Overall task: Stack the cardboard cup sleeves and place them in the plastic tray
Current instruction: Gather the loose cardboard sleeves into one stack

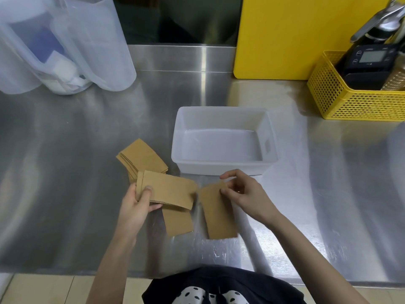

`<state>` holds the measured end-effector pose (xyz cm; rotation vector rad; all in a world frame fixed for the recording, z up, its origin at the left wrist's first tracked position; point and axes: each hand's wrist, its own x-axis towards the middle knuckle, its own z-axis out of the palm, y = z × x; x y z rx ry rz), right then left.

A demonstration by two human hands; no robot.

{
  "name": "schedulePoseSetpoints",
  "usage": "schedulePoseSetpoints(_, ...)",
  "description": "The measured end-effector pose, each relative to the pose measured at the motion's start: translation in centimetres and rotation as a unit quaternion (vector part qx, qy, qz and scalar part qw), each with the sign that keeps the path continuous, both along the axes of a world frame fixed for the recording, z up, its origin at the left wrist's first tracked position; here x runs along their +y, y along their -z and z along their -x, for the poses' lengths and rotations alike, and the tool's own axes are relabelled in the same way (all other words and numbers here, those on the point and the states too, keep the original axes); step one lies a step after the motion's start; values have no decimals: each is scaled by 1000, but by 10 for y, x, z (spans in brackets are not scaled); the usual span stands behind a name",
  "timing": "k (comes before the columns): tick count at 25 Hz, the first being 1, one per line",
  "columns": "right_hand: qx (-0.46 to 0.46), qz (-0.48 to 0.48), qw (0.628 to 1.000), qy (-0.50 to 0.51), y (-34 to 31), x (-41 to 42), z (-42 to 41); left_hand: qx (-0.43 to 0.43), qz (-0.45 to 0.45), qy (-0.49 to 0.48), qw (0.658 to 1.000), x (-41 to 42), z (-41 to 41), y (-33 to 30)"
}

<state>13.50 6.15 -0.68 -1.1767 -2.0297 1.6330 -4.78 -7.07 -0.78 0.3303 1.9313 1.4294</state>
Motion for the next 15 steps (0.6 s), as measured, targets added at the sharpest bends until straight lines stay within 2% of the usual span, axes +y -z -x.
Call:
schedulePoseSetpoints(4,31,-5,999,-7,-17,6,10,-12,-2,36,999,9,-15,-3)
schedulePoseSetpoints(9,30,-34,997,-56,-22,2,35,-41,-14,69,997,18,-29,0)
schedulePoseSetpoints(15,6,-60,997,-52,-13,-5,47,-80,-37,84,993,23,-43,-2)
